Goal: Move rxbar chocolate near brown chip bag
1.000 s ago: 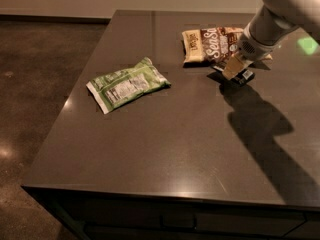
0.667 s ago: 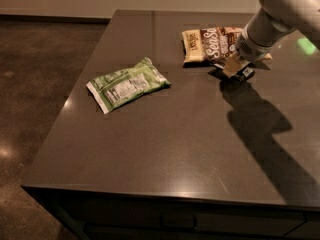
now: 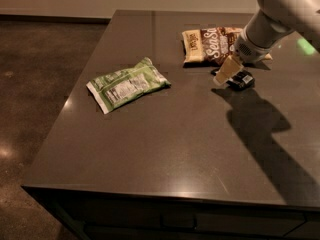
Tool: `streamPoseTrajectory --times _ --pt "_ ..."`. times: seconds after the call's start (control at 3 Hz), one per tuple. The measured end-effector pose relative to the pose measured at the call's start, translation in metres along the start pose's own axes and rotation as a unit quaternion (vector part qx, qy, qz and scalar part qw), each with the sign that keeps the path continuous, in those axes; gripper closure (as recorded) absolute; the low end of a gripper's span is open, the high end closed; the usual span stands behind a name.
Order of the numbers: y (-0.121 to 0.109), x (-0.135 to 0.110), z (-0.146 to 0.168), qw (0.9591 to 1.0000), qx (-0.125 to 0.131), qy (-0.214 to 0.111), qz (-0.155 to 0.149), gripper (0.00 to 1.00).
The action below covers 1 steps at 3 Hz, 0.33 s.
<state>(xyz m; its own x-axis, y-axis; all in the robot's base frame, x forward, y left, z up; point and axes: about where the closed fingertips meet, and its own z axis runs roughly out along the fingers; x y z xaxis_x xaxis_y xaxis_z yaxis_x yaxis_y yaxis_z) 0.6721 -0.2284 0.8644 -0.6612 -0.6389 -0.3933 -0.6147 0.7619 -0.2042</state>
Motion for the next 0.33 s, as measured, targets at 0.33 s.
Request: streamPoseTrajectory --times 0.33 --pt "0.0 0.0 0.0001 1.0 0.0 0.0 0.0 0.0"
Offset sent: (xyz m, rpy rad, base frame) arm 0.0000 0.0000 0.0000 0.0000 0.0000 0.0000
